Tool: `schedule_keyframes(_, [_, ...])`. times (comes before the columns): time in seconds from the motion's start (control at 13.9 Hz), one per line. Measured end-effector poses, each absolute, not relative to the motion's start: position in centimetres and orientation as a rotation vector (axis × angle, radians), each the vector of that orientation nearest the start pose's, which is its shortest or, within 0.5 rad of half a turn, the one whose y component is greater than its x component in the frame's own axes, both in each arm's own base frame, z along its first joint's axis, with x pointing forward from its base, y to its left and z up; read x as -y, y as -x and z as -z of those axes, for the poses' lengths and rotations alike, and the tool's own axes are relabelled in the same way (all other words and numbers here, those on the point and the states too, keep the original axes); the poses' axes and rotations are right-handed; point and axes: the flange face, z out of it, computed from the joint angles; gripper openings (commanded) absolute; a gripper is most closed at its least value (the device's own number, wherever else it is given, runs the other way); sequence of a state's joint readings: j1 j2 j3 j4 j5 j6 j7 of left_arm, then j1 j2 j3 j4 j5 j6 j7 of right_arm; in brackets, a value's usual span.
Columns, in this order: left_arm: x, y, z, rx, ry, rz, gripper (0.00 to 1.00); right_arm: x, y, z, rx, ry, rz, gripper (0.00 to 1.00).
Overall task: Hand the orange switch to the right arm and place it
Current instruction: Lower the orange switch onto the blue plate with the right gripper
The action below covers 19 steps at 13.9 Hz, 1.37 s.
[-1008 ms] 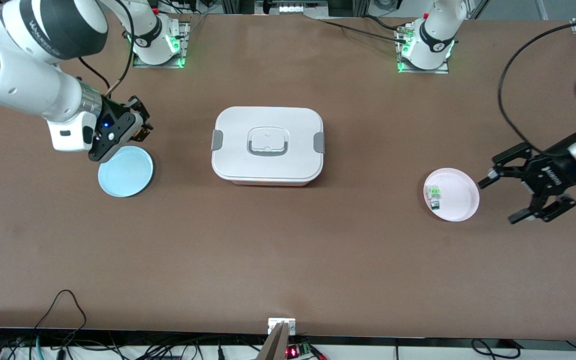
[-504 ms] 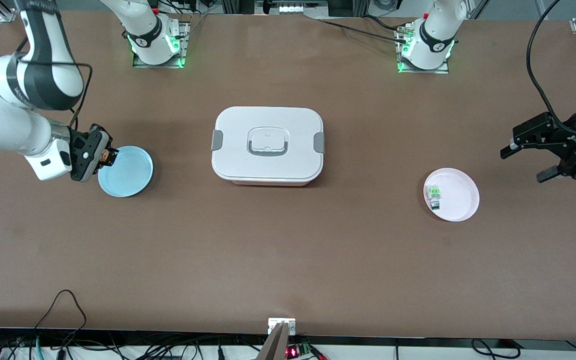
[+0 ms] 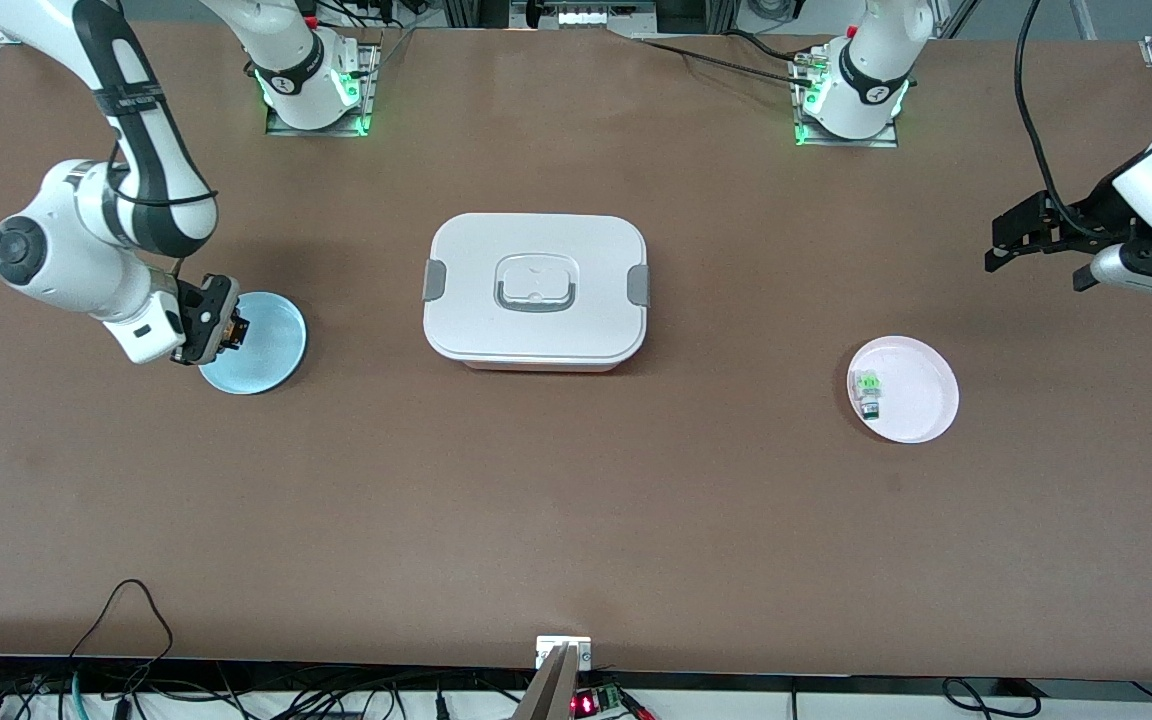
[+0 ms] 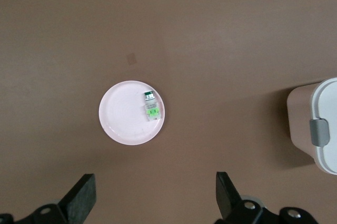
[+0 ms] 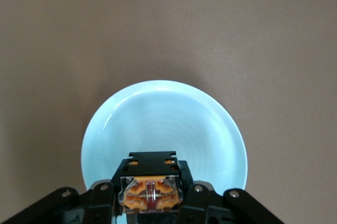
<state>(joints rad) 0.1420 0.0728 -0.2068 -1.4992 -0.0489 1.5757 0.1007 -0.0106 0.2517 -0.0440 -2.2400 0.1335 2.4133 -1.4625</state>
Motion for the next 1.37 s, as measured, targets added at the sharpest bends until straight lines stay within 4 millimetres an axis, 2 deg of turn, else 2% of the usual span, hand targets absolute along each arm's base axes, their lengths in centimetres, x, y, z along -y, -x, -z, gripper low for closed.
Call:
schedule_keyframes(0.14, [3.0,-57.5,-62.0,-0.211,3.177,-0.002,1.00,3.0,-52.9,-22.8,1.904,2.391,0.010,0.00])
schedule_keyframes(0.29, [1.3,-57.5,-62.0,-0.149,3.177,-0.010,1.00,3.2,-53.1,-21.3,1.931,2.401,0.032,0.00])
schedule_keyframes(0.43, [0.6,-57.5,-61.9,-0.068,3.178,-0.024,1.00,3.3,-53.3,-19.8,1.953,2.411,0.050,0.01])
schedule_keyframes(0.5, [0.6,-57.4,-61.8,-0.037,3.179,-0.029,1.00,3.3,-53.3,-19.1,1.958,2.415,0.054,0.06])
schedule_keyframes(0.58, [0.6,-57.5,-61.8,-0.021,3.179,-0.032,1.00,3.4,-53.2,-18.6,1.960,2.416,0.053,0.38])
schedule_keyframes(0.65, [0.7,-57.5,-61.7,-0.013,3.179,-0.035,1.00,3.4,-53.2,-18.2,1.960,2.416,0.050,0.80])
schedule_keyframes(0.72, [0.7,-57.5,-61.6,-0.008,3.179,-0.037,1.00,3.4,-53.2,-18.1,1.960,2.416,0.049,1.00])
schedule_keyframes(0.86, [0.9,-57.6,-61.6,-0.005,3.179,-0.037,1.00,3.3,-53.3,-18.3,1.957,2.418,0.052,1.00])
schedule_keyframes(1.01, [1.1,-57.6,-61.6,-0.010,3.180,-0.032,1.00,2.8,-53.9,-19.5,1.897,2.444,0.044,1.00])
schedule_keyframes(1.15, [1.1,-57.7,-61.6,-0.011,3.180,-0.025,1.00,1.8,-55.2,-22.7,1.786,2.482,0.021,1.00])
schedule_keyframes(1.37, [0.9,-57.8,-61.4,-0.005,3.180,-0.024,1.00,0.5,-57.3,-29.0,1.573,2.584,0.001,1.00])
